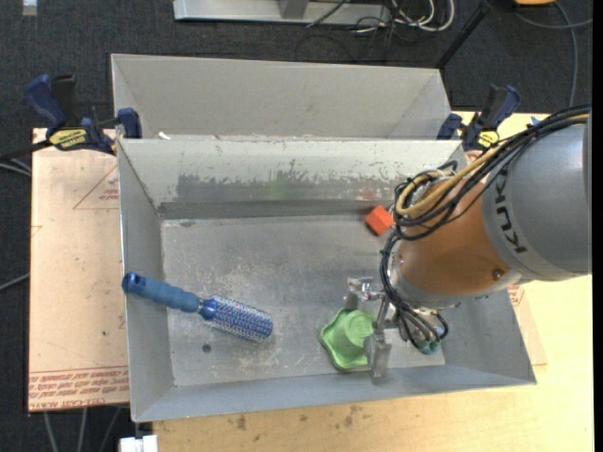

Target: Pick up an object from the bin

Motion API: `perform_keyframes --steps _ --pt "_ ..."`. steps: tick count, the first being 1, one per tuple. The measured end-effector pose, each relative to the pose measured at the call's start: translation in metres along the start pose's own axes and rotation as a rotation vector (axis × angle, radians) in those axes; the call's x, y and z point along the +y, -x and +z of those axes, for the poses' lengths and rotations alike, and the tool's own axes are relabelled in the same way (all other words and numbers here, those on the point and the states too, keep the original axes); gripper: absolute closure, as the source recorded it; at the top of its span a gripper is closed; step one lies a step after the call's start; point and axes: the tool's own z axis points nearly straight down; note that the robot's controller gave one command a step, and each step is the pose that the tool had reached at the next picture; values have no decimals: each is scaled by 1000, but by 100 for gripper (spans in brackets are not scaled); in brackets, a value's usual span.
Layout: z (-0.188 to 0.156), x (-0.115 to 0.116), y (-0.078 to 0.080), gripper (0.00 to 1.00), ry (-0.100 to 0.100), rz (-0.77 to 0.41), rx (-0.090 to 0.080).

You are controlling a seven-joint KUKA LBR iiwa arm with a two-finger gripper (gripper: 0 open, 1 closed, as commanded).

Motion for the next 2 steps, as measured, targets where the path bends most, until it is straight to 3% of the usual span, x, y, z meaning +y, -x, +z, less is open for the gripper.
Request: perform_keyframes --steps 1,2 --pt "7 27 5 0 -1 98 -5" --pt "6 29 5 100 1 97 -5"
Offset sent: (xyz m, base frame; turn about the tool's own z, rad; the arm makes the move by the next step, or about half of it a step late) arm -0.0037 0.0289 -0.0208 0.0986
